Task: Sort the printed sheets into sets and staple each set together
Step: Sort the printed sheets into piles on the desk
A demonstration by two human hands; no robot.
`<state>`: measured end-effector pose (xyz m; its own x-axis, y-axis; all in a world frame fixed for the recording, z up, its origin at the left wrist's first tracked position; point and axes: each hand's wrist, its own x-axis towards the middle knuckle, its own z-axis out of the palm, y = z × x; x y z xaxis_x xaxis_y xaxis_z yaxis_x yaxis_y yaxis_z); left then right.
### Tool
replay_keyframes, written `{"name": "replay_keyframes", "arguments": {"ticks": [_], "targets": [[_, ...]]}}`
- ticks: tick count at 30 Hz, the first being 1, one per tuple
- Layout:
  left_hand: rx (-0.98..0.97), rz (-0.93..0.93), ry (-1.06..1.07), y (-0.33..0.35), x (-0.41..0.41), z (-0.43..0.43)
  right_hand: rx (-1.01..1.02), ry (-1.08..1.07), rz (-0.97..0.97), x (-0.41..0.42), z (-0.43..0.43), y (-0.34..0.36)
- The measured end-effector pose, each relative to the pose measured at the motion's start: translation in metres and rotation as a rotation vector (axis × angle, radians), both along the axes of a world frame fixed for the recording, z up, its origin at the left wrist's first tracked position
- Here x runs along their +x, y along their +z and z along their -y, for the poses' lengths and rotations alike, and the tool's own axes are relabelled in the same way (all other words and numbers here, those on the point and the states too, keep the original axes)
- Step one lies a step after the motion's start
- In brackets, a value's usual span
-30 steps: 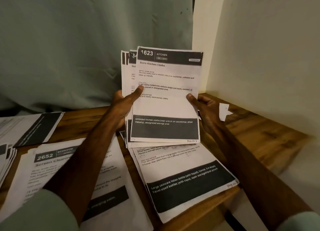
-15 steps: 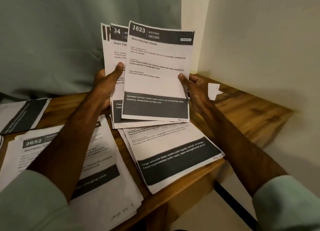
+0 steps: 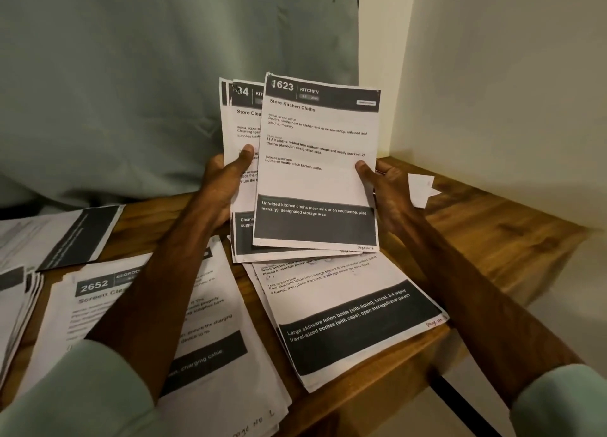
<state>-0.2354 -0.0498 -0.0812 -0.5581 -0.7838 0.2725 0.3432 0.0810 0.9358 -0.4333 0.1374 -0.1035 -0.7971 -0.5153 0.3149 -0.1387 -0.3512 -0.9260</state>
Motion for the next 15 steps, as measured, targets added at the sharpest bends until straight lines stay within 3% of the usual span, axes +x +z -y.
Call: {"name": "replay_keyframes", "arguments": {"ticks": [15], "targets": [[0.048, -0.094, 0.04, 0.003, 0.01, 0.016, -0.066, -0.115, 0.063, -0.01, 0.005, -0.003]]}}
